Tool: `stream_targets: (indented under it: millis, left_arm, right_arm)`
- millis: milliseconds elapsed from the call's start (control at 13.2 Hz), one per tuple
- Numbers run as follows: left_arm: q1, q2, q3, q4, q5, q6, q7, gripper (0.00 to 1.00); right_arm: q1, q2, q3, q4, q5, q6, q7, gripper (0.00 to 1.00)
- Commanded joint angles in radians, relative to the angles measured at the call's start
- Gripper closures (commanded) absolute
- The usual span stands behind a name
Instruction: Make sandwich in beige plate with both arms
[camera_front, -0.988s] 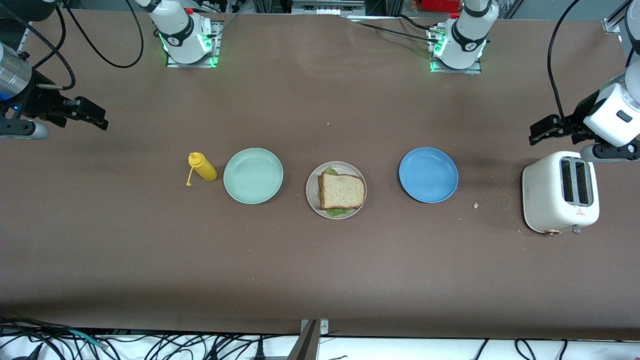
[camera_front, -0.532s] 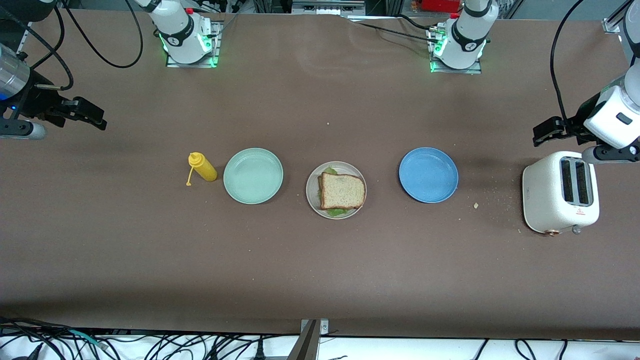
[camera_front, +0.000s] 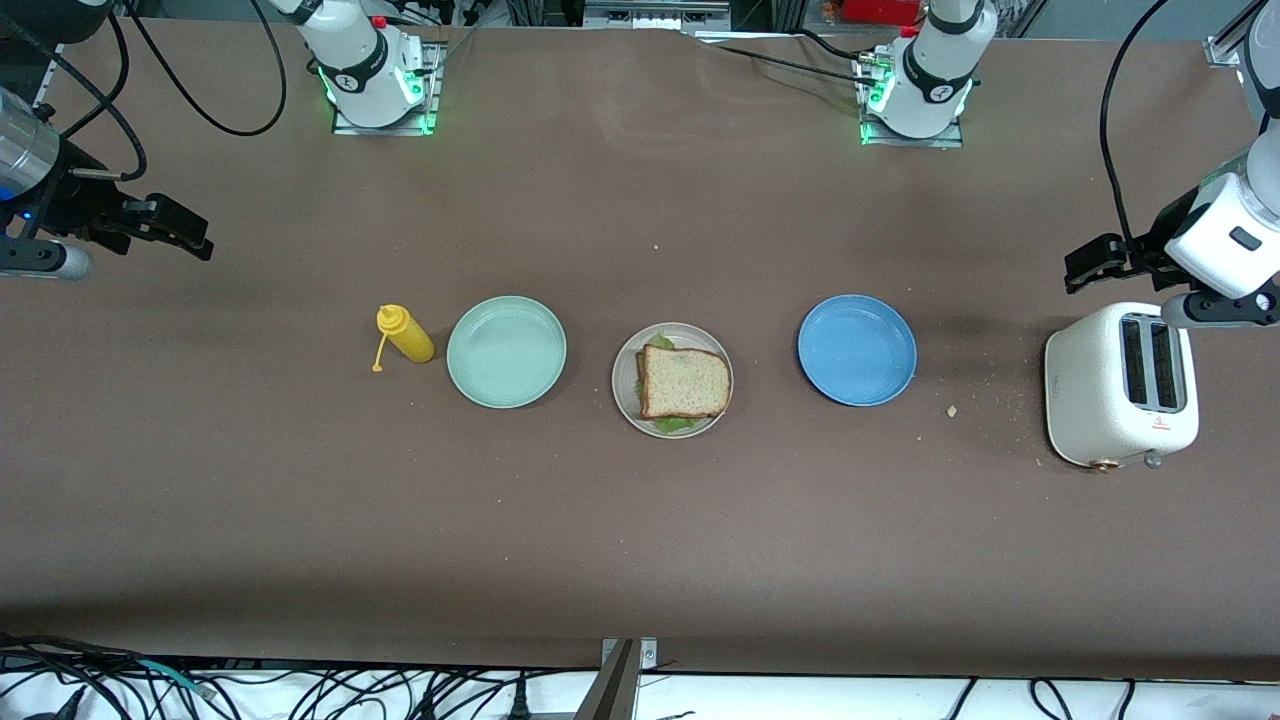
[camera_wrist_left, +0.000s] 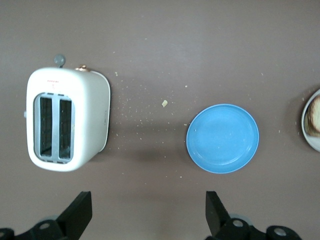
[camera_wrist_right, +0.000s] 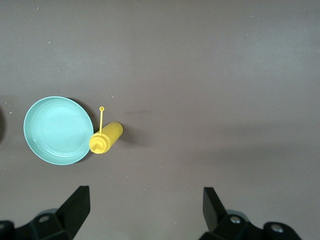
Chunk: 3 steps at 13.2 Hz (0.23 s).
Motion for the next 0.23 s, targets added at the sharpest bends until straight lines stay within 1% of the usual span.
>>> stream_targets:
  millis: [0,76,152]
  left_arm:
    - [0.016,0.004,0.001,0.012,0.035,-0.004,0.282,0.0]
    - [0.028,0.005,0.001,0.012,0.037,0.001,0.283,0.0]
    - [0.03,0.01,0.0,0.012,0.038,0.002,0.244,0.0]
  right_arm:
    - [-0.01,-0.015,0.003,-0.017,0.017,0.004,-0.023,0.0]
    - [-0.01,-0.015,0.003,-0.017,0.017,0.004,-0.023,0.0]
    - [-0.01,-0.015,0.003,-0.017,0.017,0.004,-0.023,0.0]
